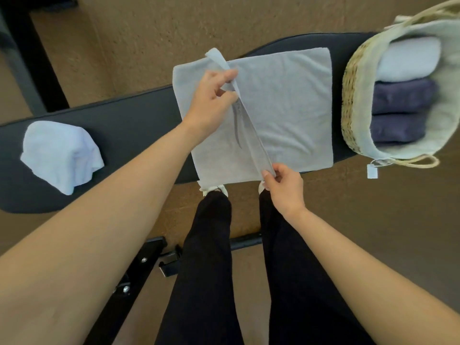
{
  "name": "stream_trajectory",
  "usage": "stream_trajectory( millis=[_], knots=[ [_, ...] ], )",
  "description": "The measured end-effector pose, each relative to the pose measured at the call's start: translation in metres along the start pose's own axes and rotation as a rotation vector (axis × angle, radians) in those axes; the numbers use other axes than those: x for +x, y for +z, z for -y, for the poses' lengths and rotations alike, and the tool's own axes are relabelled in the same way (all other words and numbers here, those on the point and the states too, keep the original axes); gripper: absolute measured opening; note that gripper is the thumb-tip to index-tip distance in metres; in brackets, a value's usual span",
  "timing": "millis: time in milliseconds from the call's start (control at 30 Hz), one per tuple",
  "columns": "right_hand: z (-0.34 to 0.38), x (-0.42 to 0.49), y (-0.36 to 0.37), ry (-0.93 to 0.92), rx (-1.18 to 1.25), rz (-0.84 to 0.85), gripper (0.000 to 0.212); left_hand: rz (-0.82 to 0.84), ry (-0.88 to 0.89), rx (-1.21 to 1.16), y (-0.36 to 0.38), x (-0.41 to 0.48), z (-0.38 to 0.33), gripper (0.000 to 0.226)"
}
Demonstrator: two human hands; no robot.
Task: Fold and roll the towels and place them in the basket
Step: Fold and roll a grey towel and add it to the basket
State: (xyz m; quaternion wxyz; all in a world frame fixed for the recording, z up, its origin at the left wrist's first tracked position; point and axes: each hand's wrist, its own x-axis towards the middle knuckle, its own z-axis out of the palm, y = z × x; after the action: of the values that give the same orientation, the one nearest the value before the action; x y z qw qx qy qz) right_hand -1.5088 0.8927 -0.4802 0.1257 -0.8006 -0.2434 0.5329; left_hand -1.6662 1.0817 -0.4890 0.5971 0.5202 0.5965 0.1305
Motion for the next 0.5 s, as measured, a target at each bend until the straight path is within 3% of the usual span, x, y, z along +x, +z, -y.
stream_trajectory(
  millis=[267, 500],
  knots=[
    [-0.034, 0.020, -0.071, 0.027, -0.032, -0.078, 0.035, 0.036, 0.030, 0.097, 0.083, 0.029, -0.040, 0.049],
    [-0.064, 0.044, -0.111, 0.118, 0.005, -0.141, 0.039, 0.086, 0.059, 0.209, 0.152, 0.046, -0.064, 0.054]
  ],
)
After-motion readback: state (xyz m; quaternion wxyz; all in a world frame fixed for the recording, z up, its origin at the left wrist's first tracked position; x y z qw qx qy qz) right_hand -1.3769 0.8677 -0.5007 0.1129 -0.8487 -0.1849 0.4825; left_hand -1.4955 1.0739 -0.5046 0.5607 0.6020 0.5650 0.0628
